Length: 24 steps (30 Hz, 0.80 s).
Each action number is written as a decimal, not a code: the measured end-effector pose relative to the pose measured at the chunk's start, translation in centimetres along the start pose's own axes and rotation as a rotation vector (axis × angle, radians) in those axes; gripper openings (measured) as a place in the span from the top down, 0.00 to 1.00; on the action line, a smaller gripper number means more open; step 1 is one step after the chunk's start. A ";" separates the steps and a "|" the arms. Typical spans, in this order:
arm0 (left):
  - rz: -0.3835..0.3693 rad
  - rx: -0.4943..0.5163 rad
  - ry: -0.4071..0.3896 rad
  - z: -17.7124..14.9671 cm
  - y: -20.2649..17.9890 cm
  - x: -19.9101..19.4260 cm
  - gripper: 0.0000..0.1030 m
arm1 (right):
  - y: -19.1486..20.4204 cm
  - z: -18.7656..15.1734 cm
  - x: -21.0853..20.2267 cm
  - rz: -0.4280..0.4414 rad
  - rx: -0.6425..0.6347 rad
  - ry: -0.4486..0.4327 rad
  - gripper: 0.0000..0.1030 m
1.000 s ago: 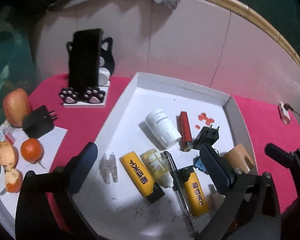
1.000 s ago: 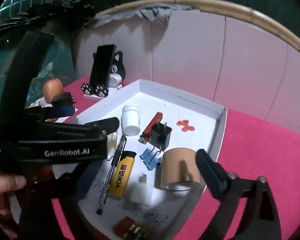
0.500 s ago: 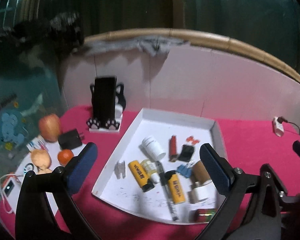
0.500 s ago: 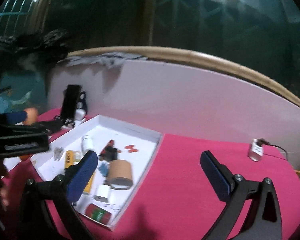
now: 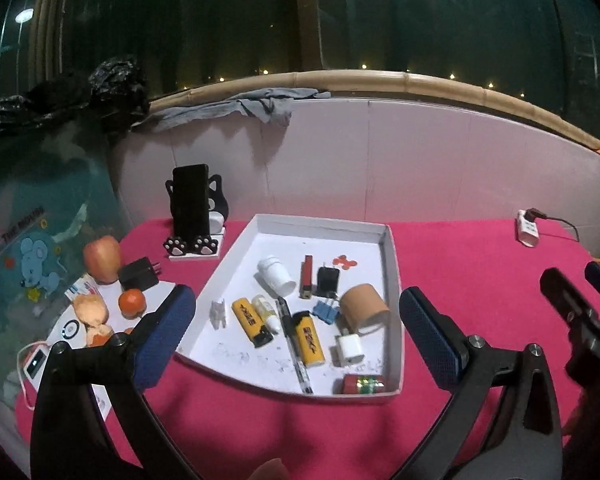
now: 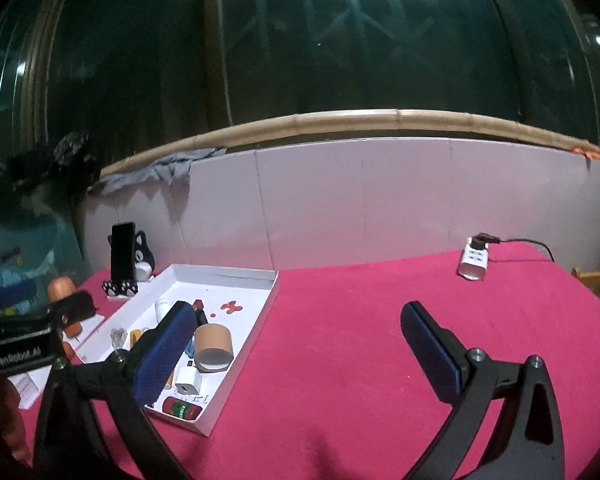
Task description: Organize rigid objects
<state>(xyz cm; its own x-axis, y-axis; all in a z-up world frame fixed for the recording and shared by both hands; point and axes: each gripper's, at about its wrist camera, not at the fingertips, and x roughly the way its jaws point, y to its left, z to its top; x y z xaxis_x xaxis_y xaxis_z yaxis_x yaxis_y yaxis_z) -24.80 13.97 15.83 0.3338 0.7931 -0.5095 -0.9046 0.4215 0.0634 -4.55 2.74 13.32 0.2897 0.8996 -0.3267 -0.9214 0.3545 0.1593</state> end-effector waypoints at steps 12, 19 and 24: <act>0.010 0.029 -0.019 -0.7 -1.2 -3.6 0.00 | -1.4 0.6 -4.9 0.067 0.013 -0.051 0.00; 0.008 0.030 -0.045 -1.0 -1.5 -5.5 0.00 | -1.6 0.8 -7.9 0.054 -0.013 -0.108 0.00; -0.013 0.007 -0.060 -1.0 -1.2 -7.0 0.00 | -1.9 1.1 -9.3 0.049 -0.010 -0.135 0.00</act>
<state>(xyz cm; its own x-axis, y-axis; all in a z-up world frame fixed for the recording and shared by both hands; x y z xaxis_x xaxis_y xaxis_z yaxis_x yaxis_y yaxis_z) -26.35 7.49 18.44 0.3613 0.8120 -0.4584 -0.8982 0.4351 0.0627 -5.17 -5.99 17.05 0.2755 0.9422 -0.1907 -0.9377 0.3071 0.1624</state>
